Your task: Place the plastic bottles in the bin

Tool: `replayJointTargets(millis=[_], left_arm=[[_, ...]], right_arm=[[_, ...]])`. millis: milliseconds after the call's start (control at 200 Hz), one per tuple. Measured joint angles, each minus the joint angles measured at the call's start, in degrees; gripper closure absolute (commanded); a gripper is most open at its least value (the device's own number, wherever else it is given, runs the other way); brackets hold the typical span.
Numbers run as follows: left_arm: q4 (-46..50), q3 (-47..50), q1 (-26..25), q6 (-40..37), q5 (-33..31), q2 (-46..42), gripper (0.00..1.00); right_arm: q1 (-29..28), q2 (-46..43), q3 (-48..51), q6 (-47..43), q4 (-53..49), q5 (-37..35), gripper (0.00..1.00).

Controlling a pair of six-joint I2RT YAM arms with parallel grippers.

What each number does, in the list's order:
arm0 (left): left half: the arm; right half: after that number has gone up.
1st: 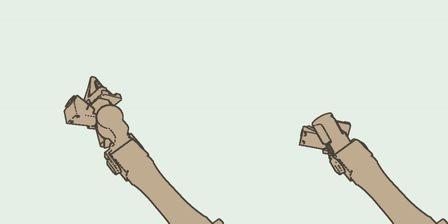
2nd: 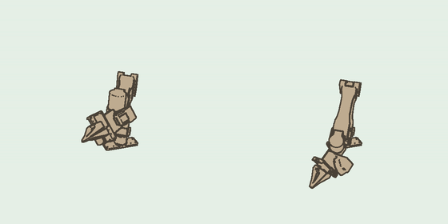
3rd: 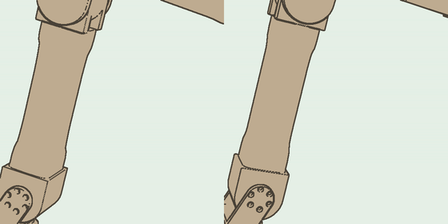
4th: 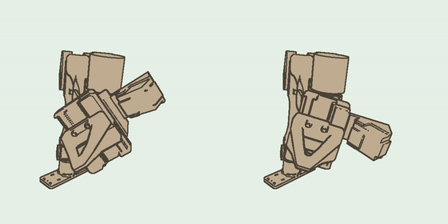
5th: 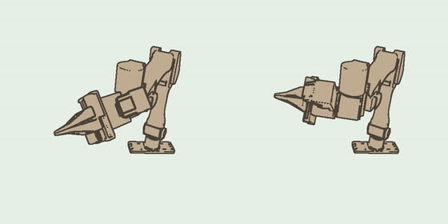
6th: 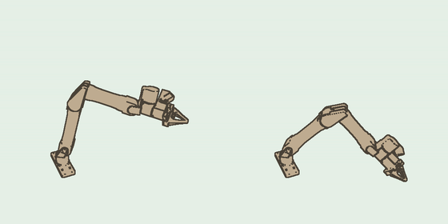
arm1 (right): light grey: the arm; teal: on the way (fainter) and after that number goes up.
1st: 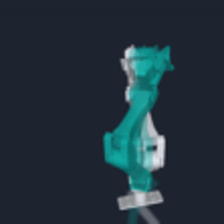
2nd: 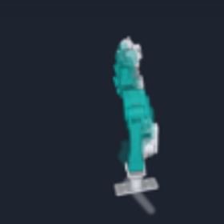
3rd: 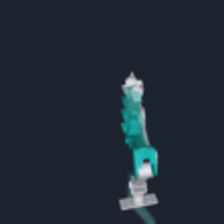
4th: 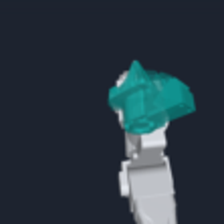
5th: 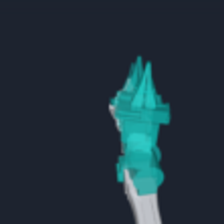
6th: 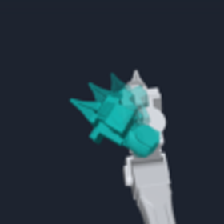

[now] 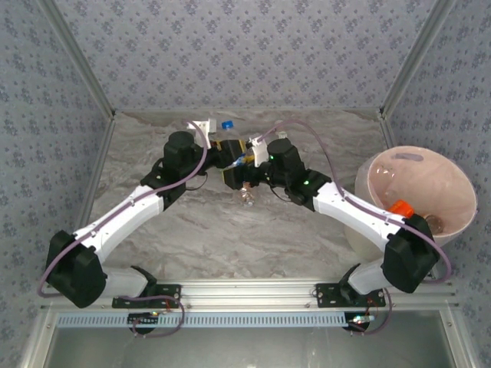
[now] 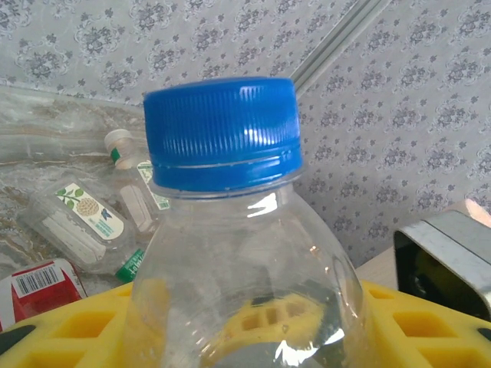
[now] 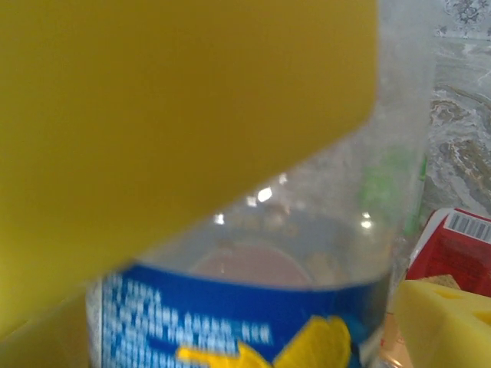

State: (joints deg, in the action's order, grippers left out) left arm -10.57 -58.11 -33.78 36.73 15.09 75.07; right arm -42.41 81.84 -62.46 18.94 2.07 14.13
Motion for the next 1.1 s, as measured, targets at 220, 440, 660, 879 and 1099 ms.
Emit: replayJointTargets(millis=[220, 440, 660, 879, 1099], left_arm=[[-0.5, -0.1, -0.1, 0.9, 0.0, 0.8, 0.46], [-0.3, -0.1, -0.1, 1.1, 0.2, 0.8, 0.43], [0.5, -0.5, -0.1, 1.5, 0.3, 0.8, 0.23], [2.1, -1.0, 0.4, 2.6, 1.8, 0.8, 0.02], [0.9, -1.0, 0.8, 3.9, 6.2, -0.2, 0.02]], right_arm=[[-0.9, 0.8, 0.6, 1.9, 3.9, 0.0, 0.23], [-1.0, 0.8, 1.1, 2.5, 4.2, -1.4, 0.36], [-1.1, 0.7, 1.3, 2.7, 4.2, -1.7, 0.45], [-1.0, -0.4, 1.6, 2.5, 4.0, -3.3, 0.49], [0.3, -1.7, 3.0, 2.5, 2.6, -5.0, 0.52]])
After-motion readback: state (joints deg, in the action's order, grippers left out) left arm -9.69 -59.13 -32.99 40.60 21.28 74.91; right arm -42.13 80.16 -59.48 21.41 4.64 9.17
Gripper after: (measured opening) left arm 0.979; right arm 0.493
